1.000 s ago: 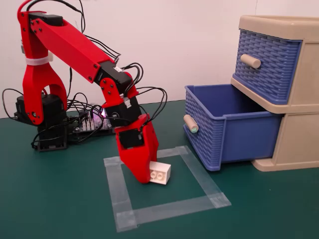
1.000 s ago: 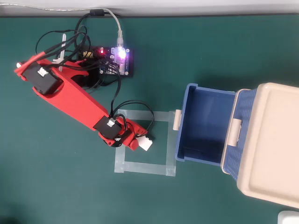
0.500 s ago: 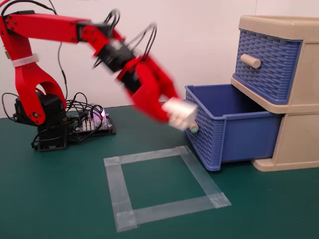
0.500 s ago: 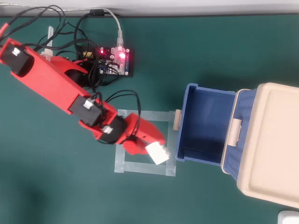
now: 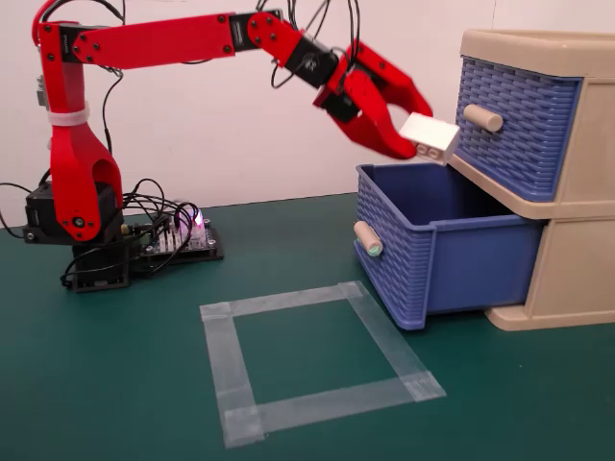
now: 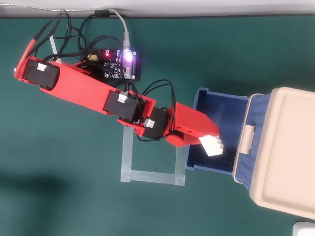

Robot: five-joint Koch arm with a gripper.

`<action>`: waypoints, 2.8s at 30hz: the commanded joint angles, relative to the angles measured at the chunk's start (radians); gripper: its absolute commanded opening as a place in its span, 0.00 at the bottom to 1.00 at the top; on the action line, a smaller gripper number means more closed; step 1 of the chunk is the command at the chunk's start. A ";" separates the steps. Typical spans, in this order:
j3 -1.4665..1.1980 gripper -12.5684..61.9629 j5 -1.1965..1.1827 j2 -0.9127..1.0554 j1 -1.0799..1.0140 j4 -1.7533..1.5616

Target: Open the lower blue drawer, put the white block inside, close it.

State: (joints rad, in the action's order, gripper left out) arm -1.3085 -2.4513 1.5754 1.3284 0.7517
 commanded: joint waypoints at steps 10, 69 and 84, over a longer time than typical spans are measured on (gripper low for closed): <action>-0.072 0.62 -0.078 0.256 0.021 0.175; -0.870 0.62 1.120 0.497 -1.328 0.819; -1.190 0.63 1.124 0.778 -1.328 0.894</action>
State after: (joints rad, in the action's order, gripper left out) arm -2.4835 -1.3254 2.3056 0.0000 1.5263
